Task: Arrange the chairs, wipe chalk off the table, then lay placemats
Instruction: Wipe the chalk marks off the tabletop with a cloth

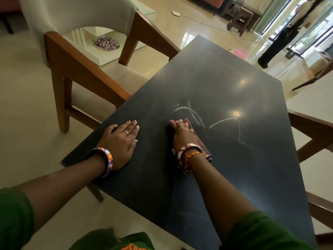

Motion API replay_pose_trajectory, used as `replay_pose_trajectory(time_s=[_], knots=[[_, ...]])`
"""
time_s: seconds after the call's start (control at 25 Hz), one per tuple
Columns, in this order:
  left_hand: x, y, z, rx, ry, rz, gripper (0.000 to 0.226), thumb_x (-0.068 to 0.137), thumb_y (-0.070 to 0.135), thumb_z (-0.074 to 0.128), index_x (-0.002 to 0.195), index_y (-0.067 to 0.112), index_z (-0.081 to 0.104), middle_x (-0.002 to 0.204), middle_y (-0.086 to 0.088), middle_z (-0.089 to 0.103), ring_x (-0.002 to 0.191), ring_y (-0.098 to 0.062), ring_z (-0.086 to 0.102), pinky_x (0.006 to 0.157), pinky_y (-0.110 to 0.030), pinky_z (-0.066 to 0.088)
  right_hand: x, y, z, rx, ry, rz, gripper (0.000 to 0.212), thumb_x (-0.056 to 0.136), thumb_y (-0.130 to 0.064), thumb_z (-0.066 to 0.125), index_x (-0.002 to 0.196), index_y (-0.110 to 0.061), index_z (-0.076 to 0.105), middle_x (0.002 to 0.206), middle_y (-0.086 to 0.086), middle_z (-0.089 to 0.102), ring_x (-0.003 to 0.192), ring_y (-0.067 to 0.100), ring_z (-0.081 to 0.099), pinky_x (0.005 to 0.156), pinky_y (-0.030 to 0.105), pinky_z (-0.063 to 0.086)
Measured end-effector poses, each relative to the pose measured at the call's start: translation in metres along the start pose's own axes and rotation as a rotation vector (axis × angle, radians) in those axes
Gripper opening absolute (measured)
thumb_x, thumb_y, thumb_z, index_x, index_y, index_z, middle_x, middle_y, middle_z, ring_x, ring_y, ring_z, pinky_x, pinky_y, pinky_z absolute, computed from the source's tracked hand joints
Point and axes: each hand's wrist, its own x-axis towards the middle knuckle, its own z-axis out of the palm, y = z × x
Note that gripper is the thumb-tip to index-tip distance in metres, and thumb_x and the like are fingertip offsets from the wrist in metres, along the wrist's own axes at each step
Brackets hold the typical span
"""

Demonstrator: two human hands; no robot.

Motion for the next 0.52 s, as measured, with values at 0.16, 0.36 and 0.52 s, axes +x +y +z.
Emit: replay_pose_trajectory(time_s=[0.16,0.36,0.52], knots=[[-0.003,0.0,-0.001,-0.001,0.002,0.004,0.06,0.093,0.039,0.007,0.149,0.017,0.01,0.157,0.0,0.009,0.144,-0.014,0.008,0.115,-0.033,0.007,-0.005,0.065,-0.032,-0.006,0.045,0.097,0.047,0.096,-0.012,0.031,0.13,-0.04,0.047,0.149,-0.002,0.031,0.137,0.024,0.032,0.111,0.032,0.024],[0.0,0.006,-0.004,0.048,0.014,-0.011,0.054,0.099,0.037,0.019,0.149,0.018,0.008,0.157,0.001,0.009,0.144,-0.013,0.007,0.115,-0.034,0.008,-0.001,0.113,-0.067,-0.085,0.044,0.433,0.049,0.093,0.001,0.032,0.133,-0.022,0.05,0.137,0.018,0.041,0.127,0.037,0.041,0.107,0.039,0.032],[0.003,0.01,-0.005,0.088,0.008,-0.022,0.054,0.099,0.037,0.02,0.149,0.017,0.01,0.157,0.0,0.011,0.144,-0.015,0.009,0.115,-0.036,0.011,-0.007,0.08,-0.046,-0.022,0.025,0.306,0.045,0.094,-0.005,0.033,0.127,-0.027,0.055,0.13,0.011,0.044,0.119,0.033,0.048,0.102,0.033,0.036]])
